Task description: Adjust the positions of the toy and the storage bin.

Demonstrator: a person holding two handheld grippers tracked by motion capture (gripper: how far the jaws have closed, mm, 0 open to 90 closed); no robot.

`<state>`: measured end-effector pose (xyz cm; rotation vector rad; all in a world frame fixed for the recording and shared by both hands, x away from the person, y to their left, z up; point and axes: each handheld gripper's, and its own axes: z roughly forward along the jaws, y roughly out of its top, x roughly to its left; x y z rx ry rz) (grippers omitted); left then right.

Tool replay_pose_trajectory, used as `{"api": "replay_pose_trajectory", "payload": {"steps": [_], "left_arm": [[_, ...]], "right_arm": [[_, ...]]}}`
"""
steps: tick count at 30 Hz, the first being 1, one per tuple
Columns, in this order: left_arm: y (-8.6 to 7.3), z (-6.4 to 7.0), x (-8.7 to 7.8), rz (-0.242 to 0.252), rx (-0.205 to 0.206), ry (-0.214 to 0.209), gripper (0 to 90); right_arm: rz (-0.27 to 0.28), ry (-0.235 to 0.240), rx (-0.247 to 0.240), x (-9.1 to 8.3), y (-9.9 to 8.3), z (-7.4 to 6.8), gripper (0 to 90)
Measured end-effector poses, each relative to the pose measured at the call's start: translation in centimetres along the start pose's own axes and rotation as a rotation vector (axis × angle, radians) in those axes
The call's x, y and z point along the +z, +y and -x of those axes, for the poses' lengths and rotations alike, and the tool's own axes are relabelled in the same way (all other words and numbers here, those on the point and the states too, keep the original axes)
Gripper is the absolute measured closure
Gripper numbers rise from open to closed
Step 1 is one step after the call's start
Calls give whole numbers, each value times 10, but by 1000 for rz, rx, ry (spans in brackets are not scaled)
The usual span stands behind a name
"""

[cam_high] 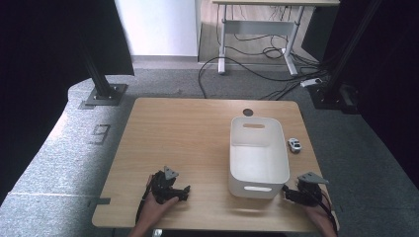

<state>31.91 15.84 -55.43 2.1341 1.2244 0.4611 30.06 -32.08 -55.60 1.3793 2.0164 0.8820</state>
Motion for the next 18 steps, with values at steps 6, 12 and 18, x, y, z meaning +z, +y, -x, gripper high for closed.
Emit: {"api": "replay_pose_trajectory", "payload": {"steps": [6, 12, 18], "left_arm": [[-1, 0, -1, -2, 3, -1, 19], [0, 0, -1, -2, 2, -2, 17], [-1, 0, -1, -2, 3, -1, 18]], "right_arm": [[1, -2, -9, 1, 1, -1, 237], [3, -11, -16, 1, 1, -3, 233], [-4, 0, 6, 2, 2, -1, 229]]}}
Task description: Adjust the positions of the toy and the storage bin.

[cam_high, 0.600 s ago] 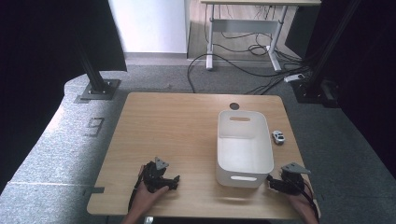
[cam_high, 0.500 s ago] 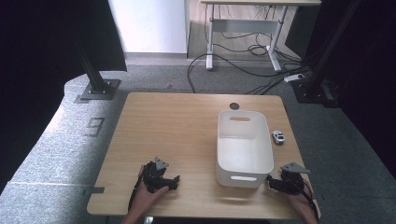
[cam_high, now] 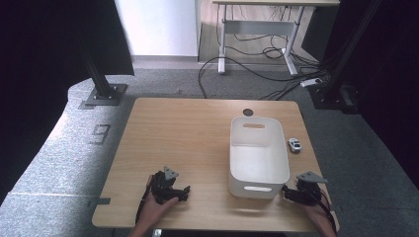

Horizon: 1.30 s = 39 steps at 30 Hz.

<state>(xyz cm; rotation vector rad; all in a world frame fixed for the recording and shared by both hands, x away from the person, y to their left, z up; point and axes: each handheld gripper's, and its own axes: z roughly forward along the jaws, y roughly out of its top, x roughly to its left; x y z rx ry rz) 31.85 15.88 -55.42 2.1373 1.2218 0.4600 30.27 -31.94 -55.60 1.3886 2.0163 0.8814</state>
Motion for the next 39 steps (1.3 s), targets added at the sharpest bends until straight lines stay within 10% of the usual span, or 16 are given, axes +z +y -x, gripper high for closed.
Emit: {"api": "replay_pose_trajectory", "payload": {"steps": [39], "left_arm": [[0, 0, 0, 0, -1, -1, 18]], "right_arm": [[332, 59, 129, -84, 66, -3, 265]]}}
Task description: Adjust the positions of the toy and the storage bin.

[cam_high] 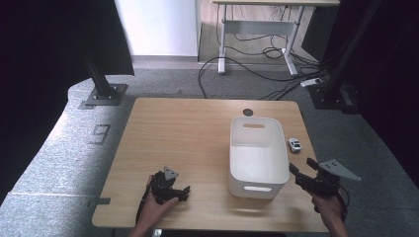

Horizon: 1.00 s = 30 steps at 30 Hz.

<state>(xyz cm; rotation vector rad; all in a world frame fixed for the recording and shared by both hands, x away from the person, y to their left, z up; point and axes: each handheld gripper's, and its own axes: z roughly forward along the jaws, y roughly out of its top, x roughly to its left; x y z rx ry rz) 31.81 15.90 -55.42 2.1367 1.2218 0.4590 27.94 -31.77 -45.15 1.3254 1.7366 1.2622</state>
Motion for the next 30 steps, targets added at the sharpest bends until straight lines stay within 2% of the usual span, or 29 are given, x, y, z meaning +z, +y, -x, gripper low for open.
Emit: {"api": "replay_pose_trajectory", "payload": {"steps": [4, 8, 12, 13, 17, 23, 30], "left_arm": [[0, 0, 0, -2, 2, 0, 18], [0, 0, 0, -2, 3, 0, 18], [0, 0, 0, -2, 3, 0, 18], [0, 0, 0, -2, 3, -1, 18], [0, 0, 0, -2, 3, -1, 17], [0, 0, 0, -2, 3, -1, 17], [0, 0, 0, -2, 3, -1, 18]], "right_arm": [[12, 13, -5, -3, 6, -4, 257], [33, 36, -30, -6, 13, -15, 257], [38, 40, -46, -6, 14, -20, 258], [19, 55, -57, -3, 14, -24, 258], [4, 49, -71, 2, 11, -28, 266], [-20, 44, -68, 10, 5, -29, 274], [-81, 26, -62, 19, -1, -31, 301]]}}
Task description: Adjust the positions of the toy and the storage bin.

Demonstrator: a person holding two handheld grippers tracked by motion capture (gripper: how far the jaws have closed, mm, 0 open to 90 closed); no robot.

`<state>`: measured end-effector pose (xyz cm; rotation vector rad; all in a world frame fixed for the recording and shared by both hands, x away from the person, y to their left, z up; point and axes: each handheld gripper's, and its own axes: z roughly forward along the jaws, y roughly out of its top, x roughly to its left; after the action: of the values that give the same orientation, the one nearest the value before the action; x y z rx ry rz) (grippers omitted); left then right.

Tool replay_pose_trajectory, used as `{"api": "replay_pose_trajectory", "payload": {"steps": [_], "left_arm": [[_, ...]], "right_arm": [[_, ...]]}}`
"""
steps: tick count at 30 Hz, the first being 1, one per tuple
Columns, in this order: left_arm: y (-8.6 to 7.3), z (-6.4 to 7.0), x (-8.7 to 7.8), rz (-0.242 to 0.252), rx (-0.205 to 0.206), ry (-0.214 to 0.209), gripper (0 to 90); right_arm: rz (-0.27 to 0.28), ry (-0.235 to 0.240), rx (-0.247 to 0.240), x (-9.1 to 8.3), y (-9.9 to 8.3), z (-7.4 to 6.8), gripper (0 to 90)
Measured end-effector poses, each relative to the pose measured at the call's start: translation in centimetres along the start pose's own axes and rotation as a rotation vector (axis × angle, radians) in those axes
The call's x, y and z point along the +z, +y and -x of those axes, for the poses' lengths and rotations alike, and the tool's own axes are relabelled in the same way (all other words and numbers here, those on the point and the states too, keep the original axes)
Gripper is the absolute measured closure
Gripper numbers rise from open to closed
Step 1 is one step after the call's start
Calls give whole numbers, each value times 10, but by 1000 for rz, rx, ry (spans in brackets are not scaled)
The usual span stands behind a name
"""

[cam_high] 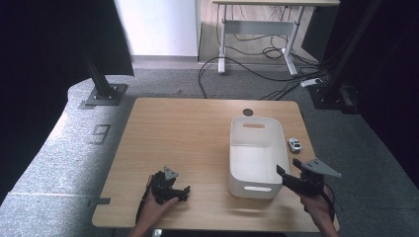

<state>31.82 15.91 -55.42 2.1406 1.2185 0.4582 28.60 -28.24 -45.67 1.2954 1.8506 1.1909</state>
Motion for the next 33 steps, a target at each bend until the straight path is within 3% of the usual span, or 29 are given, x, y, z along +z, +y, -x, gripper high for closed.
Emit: {"api": "replay_pose_trajectory", "payload": {"steps": [6, 13, 17, 25, 30, 33], "left_arm": [[0, 0, 0, 0, 0, 0, 18], [0, 0, 0, 0, 0, 0, 18], [0, 0, 0, 0, 0, 0, 18], [0, 0, 0, 0, 0, 0, 18], [0, 0, 0, 0, 0, 0, 18], [0, 0, 0, 0, 0, 0, 18]], "right_arm": [[-12, 3, 13, 3, -2, 1, 310], [-22, 10, 30, 7, -2, -3, 388], [-36, 52, 61, 10, -1, -3, 437], [-43, 50, 50, 10, 0, -4, 467], [-47, 61, 52, 10, 0, -3, 530], [-50, 41, 74, 10, 0, -6, 558]]}}
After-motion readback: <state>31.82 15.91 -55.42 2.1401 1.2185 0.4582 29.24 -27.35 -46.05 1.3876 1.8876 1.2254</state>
